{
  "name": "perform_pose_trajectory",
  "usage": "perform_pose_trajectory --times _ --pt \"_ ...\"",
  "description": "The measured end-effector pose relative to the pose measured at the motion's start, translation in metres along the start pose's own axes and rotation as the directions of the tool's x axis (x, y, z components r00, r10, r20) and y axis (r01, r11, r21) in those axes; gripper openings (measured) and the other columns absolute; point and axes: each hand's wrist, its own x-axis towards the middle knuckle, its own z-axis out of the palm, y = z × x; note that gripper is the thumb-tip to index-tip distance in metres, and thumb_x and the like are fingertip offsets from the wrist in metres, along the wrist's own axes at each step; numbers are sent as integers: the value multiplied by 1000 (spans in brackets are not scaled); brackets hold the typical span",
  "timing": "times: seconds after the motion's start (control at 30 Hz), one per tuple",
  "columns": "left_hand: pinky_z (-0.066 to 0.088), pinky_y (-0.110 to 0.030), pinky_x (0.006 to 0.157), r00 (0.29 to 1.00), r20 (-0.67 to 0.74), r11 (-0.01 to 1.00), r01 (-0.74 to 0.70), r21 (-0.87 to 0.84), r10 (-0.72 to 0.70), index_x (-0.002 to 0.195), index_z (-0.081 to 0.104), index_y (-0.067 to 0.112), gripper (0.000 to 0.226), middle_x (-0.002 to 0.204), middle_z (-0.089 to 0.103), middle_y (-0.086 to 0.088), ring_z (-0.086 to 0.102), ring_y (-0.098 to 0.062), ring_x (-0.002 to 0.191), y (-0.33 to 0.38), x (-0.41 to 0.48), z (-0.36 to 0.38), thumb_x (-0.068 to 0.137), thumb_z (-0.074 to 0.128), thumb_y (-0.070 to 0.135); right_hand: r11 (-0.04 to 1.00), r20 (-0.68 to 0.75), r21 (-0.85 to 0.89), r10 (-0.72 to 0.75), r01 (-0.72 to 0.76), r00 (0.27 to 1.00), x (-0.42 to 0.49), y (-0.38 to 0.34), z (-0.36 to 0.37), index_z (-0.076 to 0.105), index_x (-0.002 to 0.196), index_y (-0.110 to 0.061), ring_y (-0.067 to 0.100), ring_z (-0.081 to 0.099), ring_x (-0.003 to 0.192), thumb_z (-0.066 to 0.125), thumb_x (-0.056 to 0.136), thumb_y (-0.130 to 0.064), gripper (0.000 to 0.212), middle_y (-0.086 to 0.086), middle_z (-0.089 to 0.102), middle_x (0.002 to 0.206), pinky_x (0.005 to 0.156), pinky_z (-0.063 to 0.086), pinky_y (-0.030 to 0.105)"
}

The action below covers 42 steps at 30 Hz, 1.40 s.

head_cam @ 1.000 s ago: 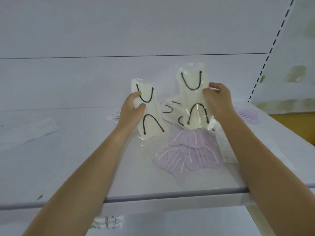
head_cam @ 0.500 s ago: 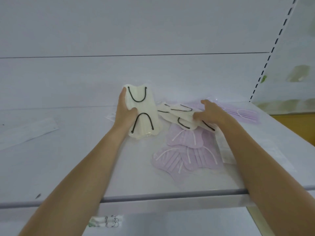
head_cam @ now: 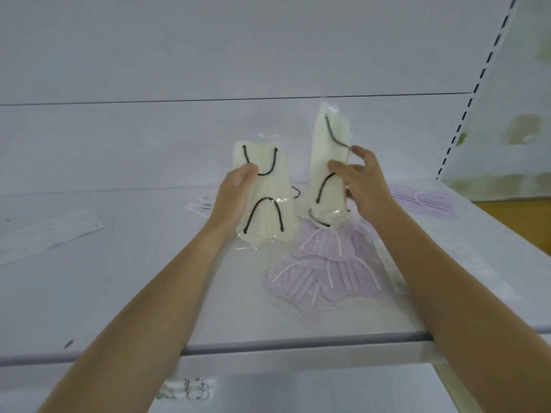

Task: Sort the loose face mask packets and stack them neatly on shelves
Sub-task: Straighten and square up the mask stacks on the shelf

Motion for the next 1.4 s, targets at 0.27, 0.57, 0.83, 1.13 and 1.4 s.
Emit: perform_pose_trajectory --times 0.27,0.57,0.83,1.13,1.4 --pt "50 -35 92 994 67 981 -92 174 81 124 52 16 43 121 59 -4 59 -20 111 0 -4 1 84 51 -1 910 223 -383 -76 159 972 -6 17 31 39 138 -16 14 58 98 52 92 -40 54 1 57 117 83 44 27" --pt "29 -26 109 994 -65 977 -75 199 90 147 25 25 72 150 29 4 32 -8 133 -9 4 -8 85 46 -4 646 173 -758 67 89 983 9 32 0 47 131 -19 25 49 116 63 84 -20 50 7 53 129 82 36 27" --pt "36 -29 106 987 -160 986 -3 165 30 136 44 18 45 136 40 5 42 -10 125 -7 2 -8 92 47 11 955 -120 -246 -200 166 972 6 17 0 56 114 -27 10 53 74 50 88 -12 30 -3 53 95 61 43 19" --pt "42 -38 103 998 62 998 1 60 -4 126 56 18 35 130 56 1 54 -13 119 4 -3 5 92 57 24 872 480 -355 -138 336 866 -21 19 30 52 126 -22 -4 58 71 63 88 -19 39 -6 52 107 65 44 9" --pt "37 -39 109 998 -33 991 -45 124 49 134 48 15 44 136 49 0 47 -16 126 22 -18 -14 90 54 12 626 560 -576 -165 525 812 -41 4 41 15 148 -26 16 53 93 73 72 -49 99 2 30 135 88 44 32"
